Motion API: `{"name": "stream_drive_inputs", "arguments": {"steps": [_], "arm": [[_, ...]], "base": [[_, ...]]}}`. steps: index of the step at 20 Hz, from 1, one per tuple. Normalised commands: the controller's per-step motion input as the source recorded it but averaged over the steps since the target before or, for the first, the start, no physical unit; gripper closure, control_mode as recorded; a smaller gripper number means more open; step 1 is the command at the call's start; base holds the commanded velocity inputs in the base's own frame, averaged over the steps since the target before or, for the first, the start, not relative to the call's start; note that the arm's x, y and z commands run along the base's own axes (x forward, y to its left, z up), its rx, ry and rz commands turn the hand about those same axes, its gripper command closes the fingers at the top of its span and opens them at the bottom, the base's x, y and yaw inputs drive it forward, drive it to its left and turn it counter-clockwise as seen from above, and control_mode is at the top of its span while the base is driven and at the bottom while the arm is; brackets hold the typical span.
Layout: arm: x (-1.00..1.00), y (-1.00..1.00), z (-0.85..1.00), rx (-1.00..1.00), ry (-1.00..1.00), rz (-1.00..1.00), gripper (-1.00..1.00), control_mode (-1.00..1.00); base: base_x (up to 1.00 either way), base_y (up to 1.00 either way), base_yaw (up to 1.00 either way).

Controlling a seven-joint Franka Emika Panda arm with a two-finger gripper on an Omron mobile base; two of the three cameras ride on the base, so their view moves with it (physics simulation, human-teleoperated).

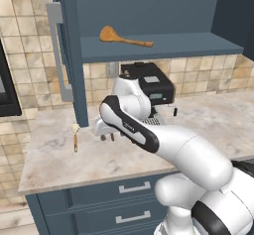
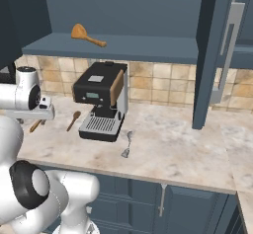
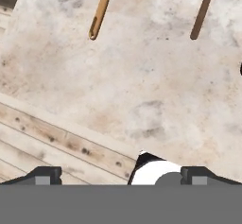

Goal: Organize the utensils by type. Pick up the wooden spoons from the counter and place them in the open cabinet. Then pick up the metallic utensils from the counter and place them in the open drawer.

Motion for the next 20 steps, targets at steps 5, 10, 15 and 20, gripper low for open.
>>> {"name": "stream_drive_inputs", "arguments": {"steps": [5,10,15,20], "arm": [[0.06,0.24,-0.17,0.0,0.0,-0.19,-1.0,-1.0],[0.22,0.19,-0.11,0.0,0.0,-0.2,-1.0,-1.0],[0.38,0.23,-0.11,0.0,0.02,-0.17,-1.0,-1.0],[0.43,0.23,-0.12,0.0,0.06,-0.14,-1.0,-1.0]], "base": [[0.0,0.0,0.0],[0.0,0.0,0.0],[0.0,0.0,0.0],[0.0,0.0,0.0]]}}
